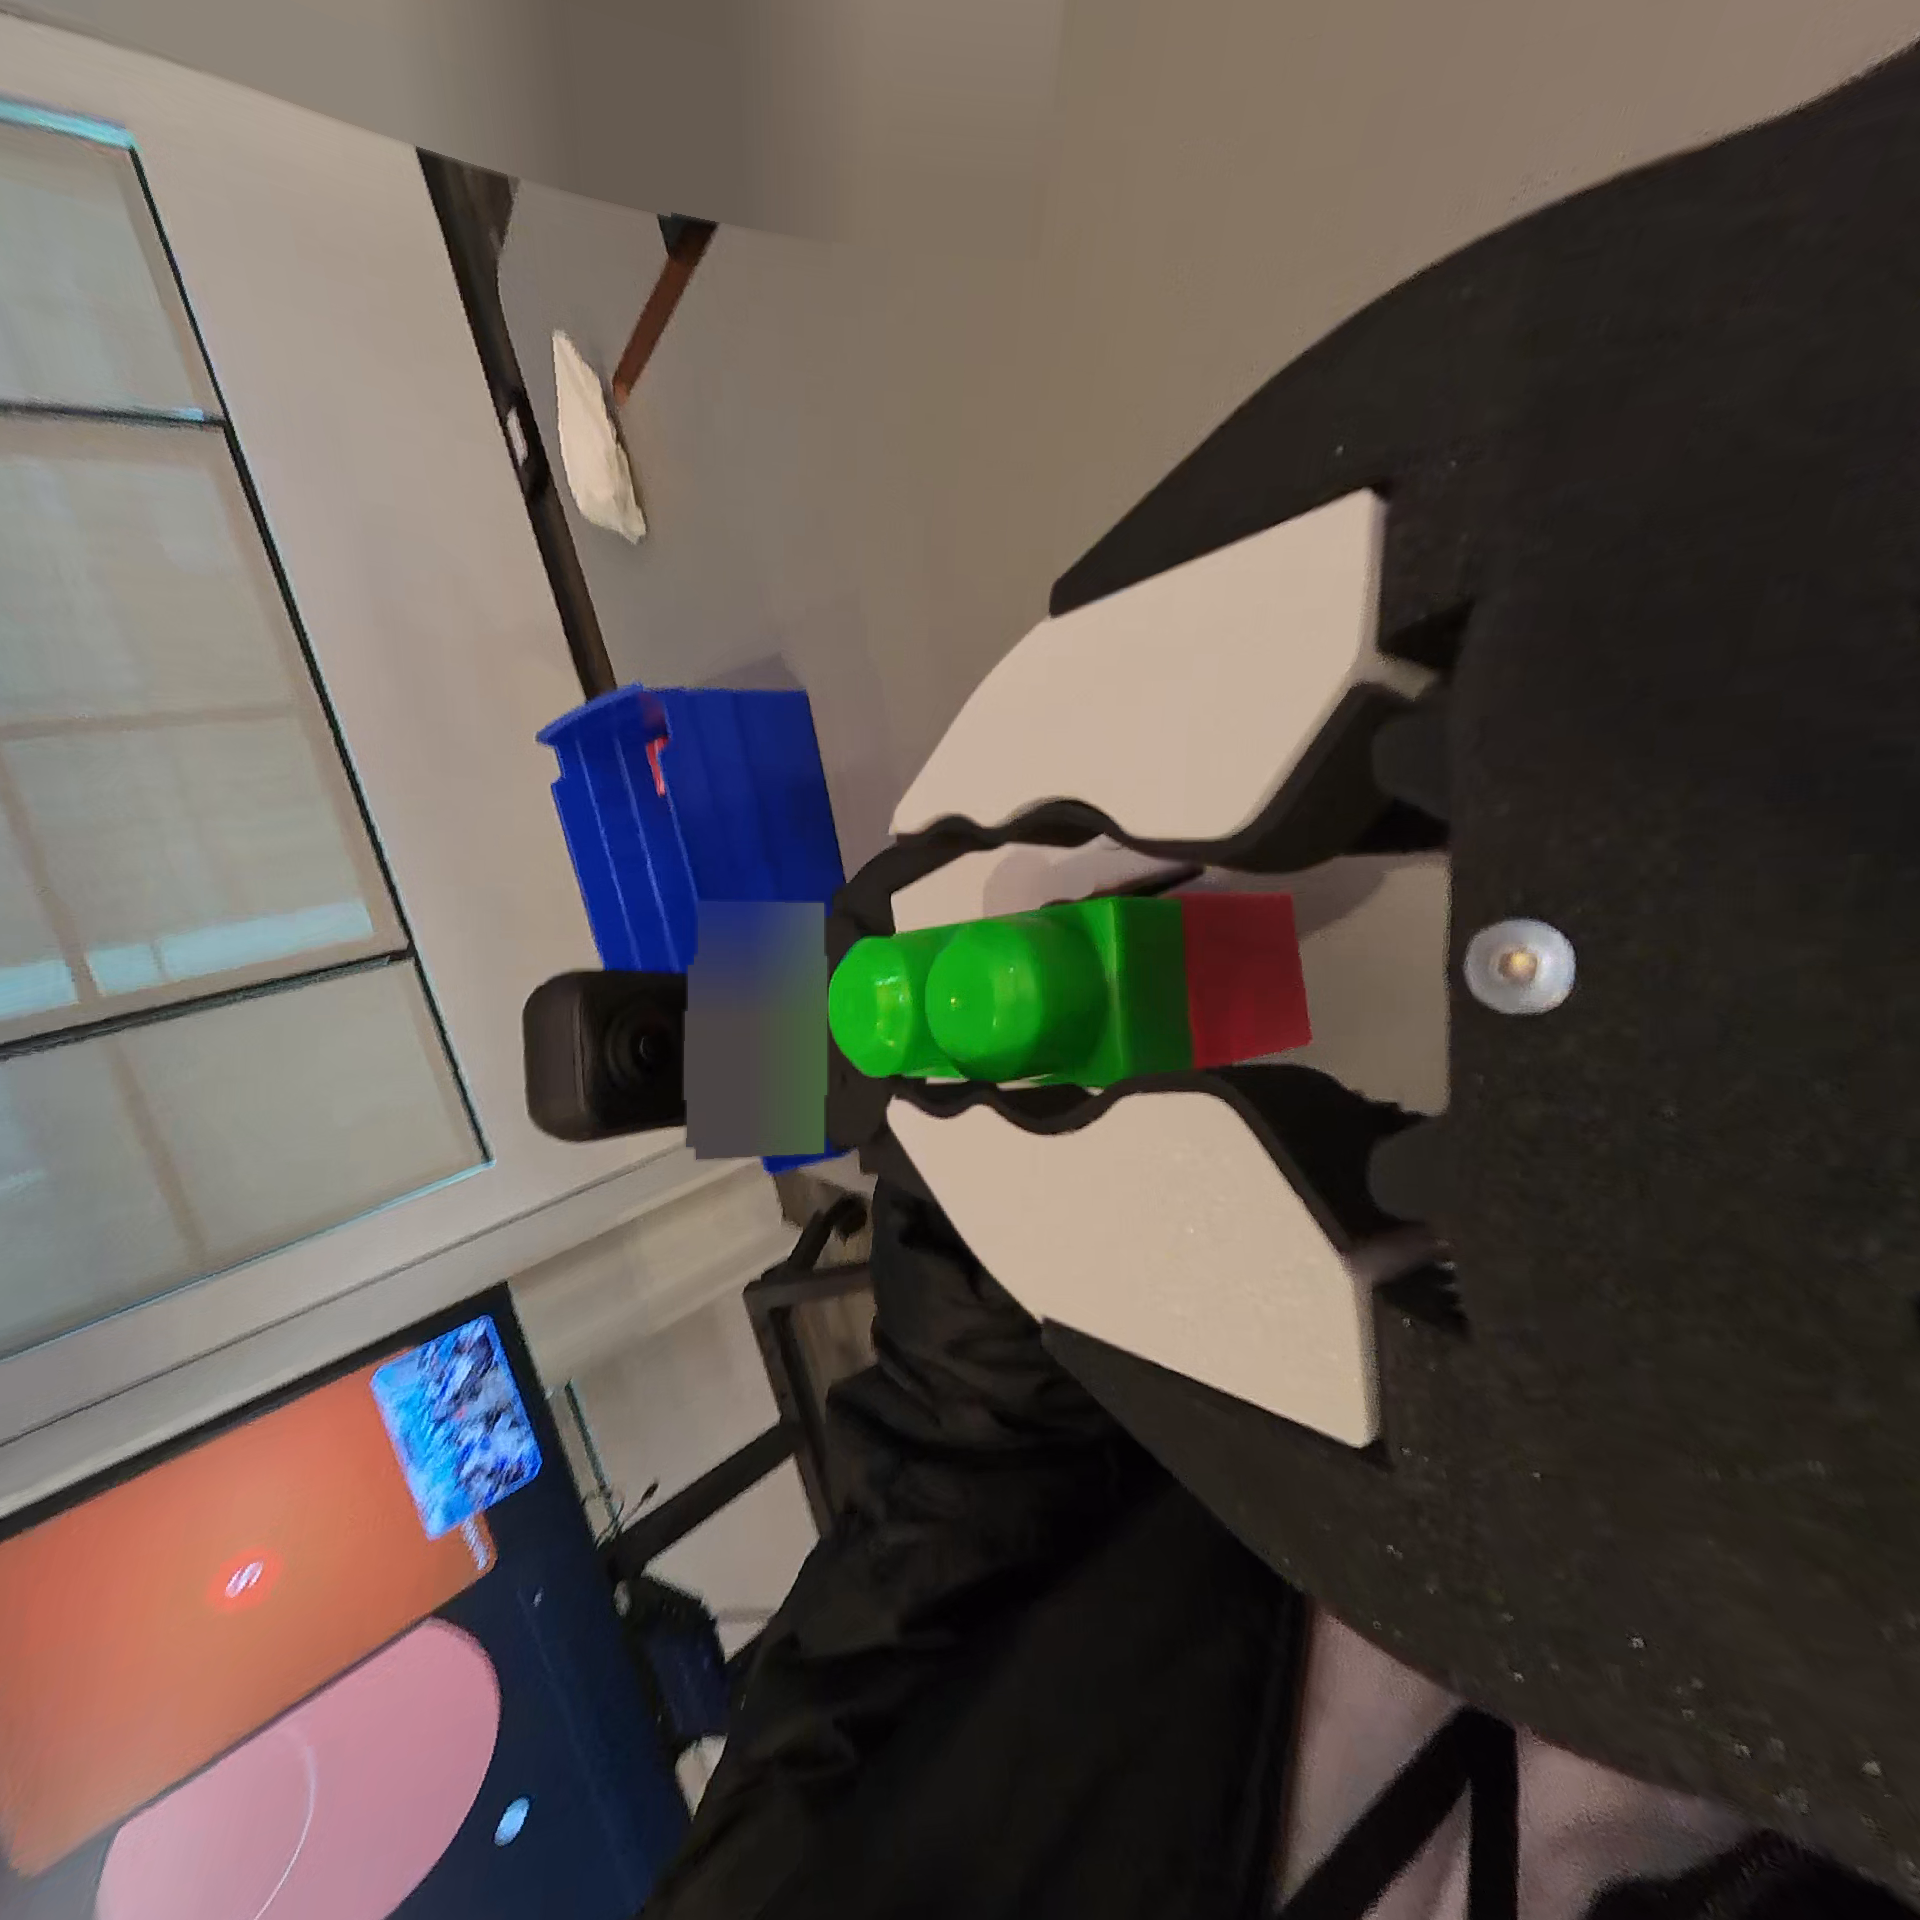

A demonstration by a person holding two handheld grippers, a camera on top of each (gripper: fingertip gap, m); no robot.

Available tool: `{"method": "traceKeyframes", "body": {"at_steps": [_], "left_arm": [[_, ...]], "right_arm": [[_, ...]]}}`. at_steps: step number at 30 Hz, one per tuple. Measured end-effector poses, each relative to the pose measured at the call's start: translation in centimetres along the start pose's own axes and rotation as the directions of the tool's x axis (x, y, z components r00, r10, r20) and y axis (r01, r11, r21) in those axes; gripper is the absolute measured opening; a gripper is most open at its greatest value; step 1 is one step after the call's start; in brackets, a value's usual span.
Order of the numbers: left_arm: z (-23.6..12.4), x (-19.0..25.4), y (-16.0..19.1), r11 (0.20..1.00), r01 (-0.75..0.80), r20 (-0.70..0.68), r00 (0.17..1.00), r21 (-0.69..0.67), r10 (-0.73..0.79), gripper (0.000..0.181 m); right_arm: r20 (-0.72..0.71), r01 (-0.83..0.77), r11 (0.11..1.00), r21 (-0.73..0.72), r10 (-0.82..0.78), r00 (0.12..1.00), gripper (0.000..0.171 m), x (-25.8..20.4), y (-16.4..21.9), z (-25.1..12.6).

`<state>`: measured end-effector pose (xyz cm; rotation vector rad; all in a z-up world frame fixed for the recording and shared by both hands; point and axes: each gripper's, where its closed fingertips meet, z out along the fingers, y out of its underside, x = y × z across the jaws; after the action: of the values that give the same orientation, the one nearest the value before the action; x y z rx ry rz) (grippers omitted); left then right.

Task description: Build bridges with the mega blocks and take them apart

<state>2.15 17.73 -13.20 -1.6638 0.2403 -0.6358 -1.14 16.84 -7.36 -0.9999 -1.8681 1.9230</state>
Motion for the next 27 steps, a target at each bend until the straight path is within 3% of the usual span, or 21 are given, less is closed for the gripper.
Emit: {"method": "traceKeyframes", "body": {"at_steps": [2,7,9,11,20,27], "left_arm": [[0.0,0.0,0.0,1.000,-0.001,0.003,1.000,0.003,0.000,0.041],[-0.1,0.2,0.1,1.000,0.003,-0.010,1.000,0.003,-0.003,0.041],[-0.1,0.2,0.1,1.000,0.010,-0.009,1.000,0.006,-0.010,0.040],[-0.3,0.2,-0.1,1.000,0.019,-0.008,1.000,0.023,-0.019,0.040],[-0.7,0.7,-0.8,0.998,0.022,-0.035,0.999,0.061,-0.020,0.040],[-0.6,0.6,0.3,1.000,0.016,-0.025,1.000,-0.012,-0.016,0.040]], "right_arm": [[0.069,-0.035,0.999,0.018,0.034,0.997,0.029,-0.7,0.0,0.3],[0.055,-0.007,1.000,-0.002,0.007,0.998,0.029,-1.0,0.1,0.3],[0.026,0.014,0.999,-0.029,-0.013,1.000,0.038,-0.9,0.4,0.5],[0.006,0.033,0.998,-0.049,-0.033,0.999,0.030,-0.7,0.8,0.9],[0.034,0.004,0.994,-0.113,0.000,0.999,0.029,-1.1,1.5,0.3],[0.037,0.006,0.991,-0.132,-0.001,0.999,0.029,-1.1,2.1,0.4]]}}
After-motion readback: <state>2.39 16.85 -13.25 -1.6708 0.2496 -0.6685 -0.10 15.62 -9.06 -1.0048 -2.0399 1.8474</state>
